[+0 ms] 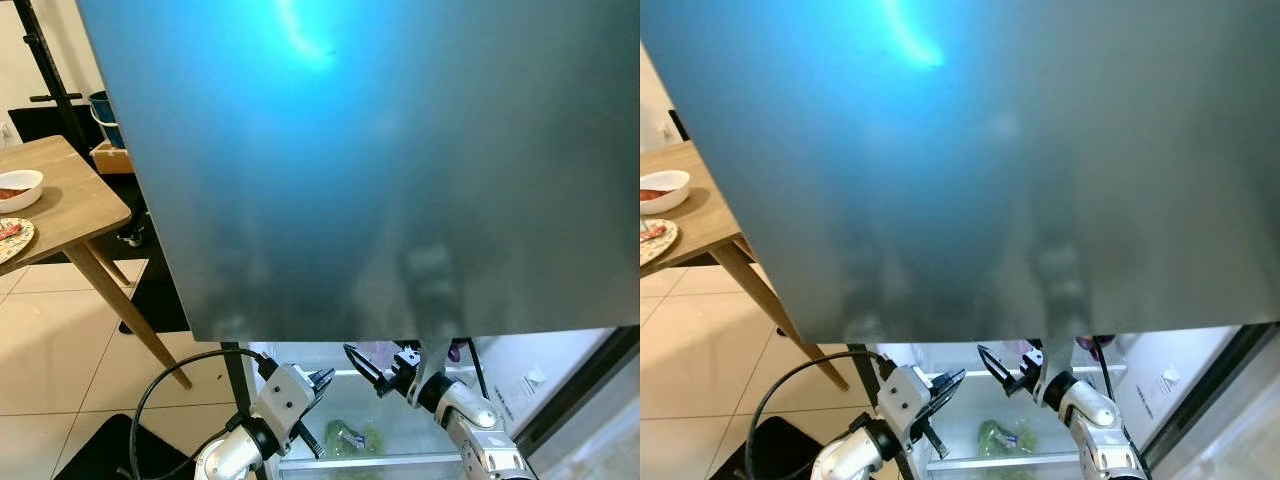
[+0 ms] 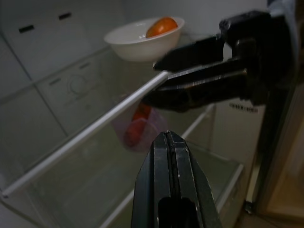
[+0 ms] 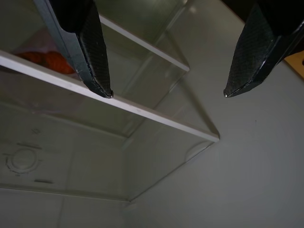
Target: Restocking fridge
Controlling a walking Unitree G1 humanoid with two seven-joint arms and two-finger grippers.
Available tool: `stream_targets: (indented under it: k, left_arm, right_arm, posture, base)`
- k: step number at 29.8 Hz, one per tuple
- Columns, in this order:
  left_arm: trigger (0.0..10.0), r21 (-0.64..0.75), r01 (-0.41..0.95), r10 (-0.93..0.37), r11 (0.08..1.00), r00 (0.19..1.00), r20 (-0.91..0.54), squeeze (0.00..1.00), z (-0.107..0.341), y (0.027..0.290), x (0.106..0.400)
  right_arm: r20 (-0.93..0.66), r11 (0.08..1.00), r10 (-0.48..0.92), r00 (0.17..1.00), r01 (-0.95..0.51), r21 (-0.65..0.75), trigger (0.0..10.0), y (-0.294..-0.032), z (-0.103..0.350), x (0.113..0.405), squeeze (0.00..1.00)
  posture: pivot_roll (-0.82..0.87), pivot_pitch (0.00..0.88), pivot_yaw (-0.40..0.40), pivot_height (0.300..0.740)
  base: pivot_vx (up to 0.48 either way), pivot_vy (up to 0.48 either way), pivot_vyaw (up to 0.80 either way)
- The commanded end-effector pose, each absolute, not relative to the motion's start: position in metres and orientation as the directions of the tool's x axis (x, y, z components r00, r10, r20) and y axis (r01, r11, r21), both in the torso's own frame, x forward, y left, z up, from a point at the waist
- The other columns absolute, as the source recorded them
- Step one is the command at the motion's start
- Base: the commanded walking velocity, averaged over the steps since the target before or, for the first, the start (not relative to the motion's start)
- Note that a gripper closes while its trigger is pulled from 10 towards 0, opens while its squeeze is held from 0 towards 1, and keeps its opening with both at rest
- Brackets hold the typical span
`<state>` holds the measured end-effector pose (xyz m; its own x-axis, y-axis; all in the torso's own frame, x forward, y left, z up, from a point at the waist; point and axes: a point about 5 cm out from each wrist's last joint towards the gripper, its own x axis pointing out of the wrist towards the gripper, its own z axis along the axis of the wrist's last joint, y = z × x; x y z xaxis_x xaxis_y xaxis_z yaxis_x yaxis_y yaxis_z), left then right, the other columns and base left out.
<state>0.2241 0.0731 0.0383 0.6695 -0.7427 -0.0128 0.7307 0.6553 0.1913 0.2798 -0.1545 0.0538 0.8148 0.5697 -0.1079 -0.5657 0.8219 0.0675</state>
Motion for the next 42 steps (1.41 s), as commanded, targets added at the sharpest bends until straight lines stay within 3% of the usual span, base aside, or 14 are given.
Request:
stream_targets:
  k: [1, 12, 13, 16, 19, 24, 27, 32, 36, 38, 42]
  left_arm:
    - [10.0, 0.181, 0.726, -0.730, 0.663, 0.681, -0.058, 0.00, 0.031, 0.077, 0.224]
    - [10.0, 0.124, 0.684, -0.647, 0.719, 0.723, -0.241, 0.00, -0.004, 0.093, 0.217]
    - [10.0, 0.110, 0.671, -0.610, 0.733, 0.720, -0.330, 0.00, -0.021, 0.102, 0.209]
    - [10.0, 0.090, 0.647, -0.561, 0.757, 0.715, -0.418, 0.00, -0.036, 0.113, 0.201]
    - [10.0, 0.019, 0.540, -0.420, 0.841, 0.676, -0.605, 0.00, -0.068, 0.139, 0.175]
    - [10.0, -0.025, 0.480, -0.375, 0.877, 0.651, -0.659, 0.00, -0.078, 0.147, 0.163]
    - [10.0, -0.085, 0.348, -0.299, 0.934, 0.626, -0.720, 0.00, -0.088, 0.158, 0.148]
    - [10.0, -0.102, 0.289, -0.266, 0.952, 0.616, -0.741, 0.00, -0.092, 0.161, 0.144]
    - [10.0, -0.105, 0.131, -0.156, 0.986, 0.485, -0.860, 0.00, -0.108, 0.178, 0.107]
    - [10.0, -0.082, 0.126, -0.130, 0.989, 0.444, -0.887, 0.00, -0.111, 0.182, 0.098]
    - [10.0, -0.051, 0.106, -0.093, 0.993, 0.441, -0.893, 0.00, -0.111, 0.187, 0.098]
  right_arm:
    - [-0.131, 0.821, 0.571, 0.811, -0.568, 0.063, 10.0, -0.157, 0.050, 0.278, 0.00]
    - [-0.325, 0.860, 0.494, 0.807, -0.509, 0.043, 10.0, -0.173, 0.010, 0.261, 0.00]
    - [-0.410, 0.881, 0.445, 0.796, -0.472, 0.040, 10.0, -0.180, -0.007, 0.250, 0.00]
    - [-0.494, 0.904, 0.386, 0.779, -0.427, 0.034, 10.0, -0.187, -0.023, 0.237, 0.00]
    - [-0.674, 0.948, 0.234, 0.701, -0.319, -0.002, 10.0, -0.205, -0.058, 0.200, 0.00]
    - [-0.724, 0.961, 0.178, 0.666, -0.278, -0.019, 10.0, -0.211, -0.068, 0.185, 0.00]
    - [-0.791, 0.985, 0.076, 0.607, -0.169, -0.034, 10.0, -0.221, -0.080, 0.164, 0.00]
    - [-0.807, 0.991, 0.039, 0.589, -0.129, -0.046, 10.0, -0.223, -0.084, 0.158, 0.00]
    - [-0.881, 0.990, 0.008, 0.473, -0.126, -0.059, 10.0, -0.225, -0.097, 0.130, 0.00]
    - [-0.894, 0.989, -0.006, 0.449, -0.127, -0.070, 10.0, -0.227, -0.099, 0.124, 0.00]
    - [-0.896, 0.988, -0.013, 0.444, -0.132, -0.080, 10.0, -0.228, -0.098, 0.125, 0.00]
  posture:
    - [-0.04, 0.001, -0.002, 0.740]
    - [-0.04, 0.001, -0.003, 0.740]
    - [-0.04, 0.000, 0.000, 0.740]
    - [-0.04, 0.000, 0.000, 0.740]
    - [-0.05, 0.000, 0.000, 0.740]
    - [-0.05, 0.000, 0.000, 0.740]
    - [-0.05, 0.000, -0.004, 0.740]
    - [-0.05, 0.000, -0.004, 0.740]
    - [-0.05, 0.000, -0.013, 0.740]
    - [-0.04, 0.000, -0.016, 0.740]
    - [-0.03, 0.000, -0.022, 0.740]
  base:
    - [0.000, 0.000, 0.00]
    - [0.000, 0.000, 0.00]
    - [0.000, 0.000, 0.00]
    - [0.000, 0.000, 0.00]
    - [0.000, 0.000, 0.00]
    - [0.000, 0.000, 0.00]
    - [0.000, 0.000, 0.00]
    - [0.000, 0.000, 0.00]
    - [0.000, 0.000, 0.00]
    - [0.000, 0.000, 0.00]
    - [0.000, 0.000, 0.00]
